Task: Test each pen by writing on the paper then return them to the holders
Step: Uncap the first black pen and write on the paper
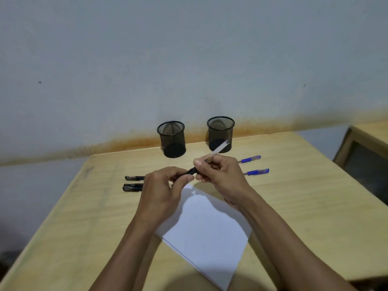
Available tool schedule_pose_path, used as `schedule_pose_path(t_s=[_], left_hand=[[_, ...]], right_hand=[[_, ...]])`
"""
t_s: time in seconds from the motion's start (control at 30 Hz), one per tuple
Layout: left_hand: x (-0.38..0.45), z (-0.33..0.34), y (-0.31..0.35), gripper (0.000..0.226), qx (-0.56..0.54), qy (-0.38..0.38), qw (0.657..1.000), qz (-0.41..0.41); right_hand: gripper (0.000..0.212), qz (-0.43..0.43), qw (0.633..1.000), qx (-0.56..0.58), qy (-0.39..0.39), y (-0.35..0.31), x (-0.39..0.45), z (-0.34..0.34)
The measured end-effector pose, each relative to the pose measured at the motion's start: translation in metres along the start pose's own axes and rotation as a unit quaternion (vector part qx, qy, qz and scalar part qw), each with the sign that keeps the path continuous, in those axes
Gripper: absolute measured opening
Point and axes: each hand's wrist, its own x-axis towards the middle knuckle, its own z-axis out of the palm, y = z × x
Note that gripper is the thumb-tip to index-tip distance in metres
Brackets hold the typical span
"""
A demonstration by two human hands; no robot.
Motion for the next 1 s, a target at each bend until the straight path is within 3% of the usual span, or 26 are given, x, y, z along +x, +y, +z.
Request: schedule_pose_path(t_s=[0.13, 0.27, 0.37, 0.53, 0.7, 0.83, 0.9, 1.0], left_hand=[[-0.002, -0.017, -0.004, 0.004, -0.008, 0.001, 0.999, -0.032], [-0.019, -0.059, -0.046, 0.015, 0.009, 0.007, 0.991, -0.136], [-0.033, -0.077, -0.079, 0.013, 0.083, 0.05, 0.981, -0.167], [-0.032, -0.066, -0.111, 0.011, 0.184, 0.017, 0.973, -0.137], [-0.037, -0.06, -0.123, 0.018, 0.206, 0.039, 0.973, -0.1], [-0.044, -0.057, -0.111, 0.03, 0.16, 0.097, 0.982, -0.038], [-0.045, -0.055, -0.099, 0.03, 0.101, 0.073, 0.992, 0.01], [-0.046, -0.054, -0.089, 0.034, 0.06, -0.029, 0.996, 0.06]], right_hand=[[0.006, -0.001, 0.998, 0.043, -0.039, 0.0, 0.006, 0.008], [0.01, -0.021, 0.985, 0.138, 0.105, -0.003, 0.027, -0.023], [0.011, -0.025, 0.992, 0.065, 0.101, 0.0, 0.028, -0.029], [0.018, 0.012, 0.998, -0.012, 0.056, 0.011, 0.012, 0.0], [0.014, 0.016, 0.998, -0.038, 0.055, 0.01, -0.003, 0.007], [0.013, 0.035, 0.999, 0.021, 0.012, 0.009, -0.015, 0.015], [0.009, 0.042, 0.999, 0.02, -0.017, 0.01, -0.022, 0.026], [0.013, 0.032, 0.999, -0.016, -0.037, 0.017, -0.025, 0.043]])
